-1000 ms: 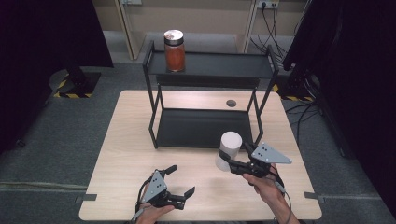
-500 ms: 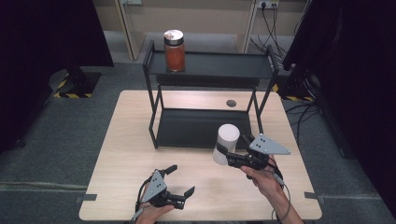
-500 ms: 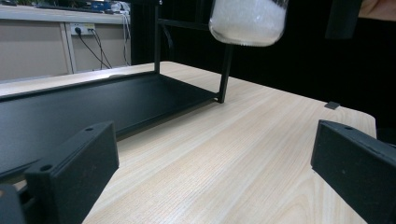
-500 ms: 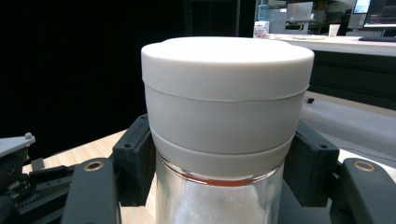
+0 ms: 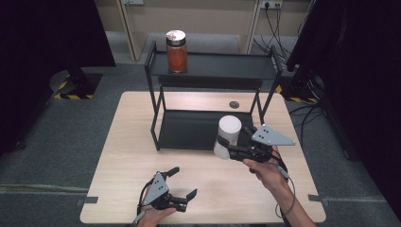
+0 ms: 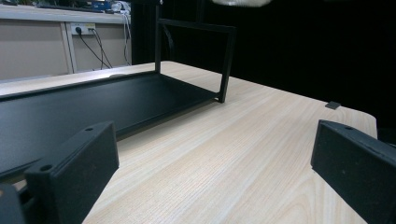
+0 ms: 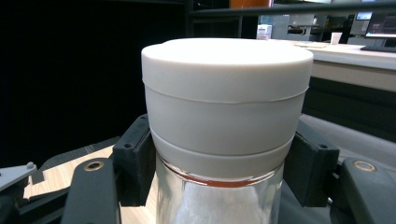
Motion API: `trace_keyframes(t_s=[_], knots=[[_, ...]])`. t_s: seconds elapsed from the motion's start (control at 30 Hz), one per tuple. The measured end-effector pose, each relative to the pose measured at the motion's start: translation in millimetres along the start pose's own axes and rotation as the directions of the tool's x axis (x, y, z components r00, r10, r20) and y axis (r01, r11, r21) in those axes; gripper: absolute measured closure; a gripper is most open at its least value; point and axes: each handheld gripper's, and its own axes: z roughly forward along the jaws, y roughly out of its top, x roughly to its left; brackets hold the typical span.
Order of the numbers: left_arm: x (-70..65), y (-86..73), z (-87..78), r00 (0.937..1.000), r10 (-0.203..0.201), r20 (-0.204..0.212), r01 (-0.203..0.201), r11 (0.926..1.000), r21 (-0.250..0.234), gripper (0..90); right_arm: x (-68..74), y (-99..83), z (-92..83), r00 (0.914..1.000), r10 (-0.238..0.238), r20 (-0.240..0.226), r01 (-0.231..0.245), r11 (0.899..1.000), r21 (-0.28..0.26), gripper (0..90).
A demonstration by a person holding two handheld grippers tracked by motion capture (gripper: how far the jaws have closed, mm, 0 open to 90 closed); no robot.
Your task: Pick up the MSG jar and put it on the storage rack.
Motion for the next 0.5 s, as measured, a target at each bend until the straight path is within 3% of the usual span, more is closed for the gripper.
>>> trace_keyframes(t_s=[0.5], knots=[[0.6, 0.2, -0.9, 1.0, -0.001, -0.003, 0.001, 1.0, -0.005, 0.3, -7.2, 33.8, 11.7, 1.0, 0.007, -0.006, -0.007, 1.0, 0.003, 35.4]])
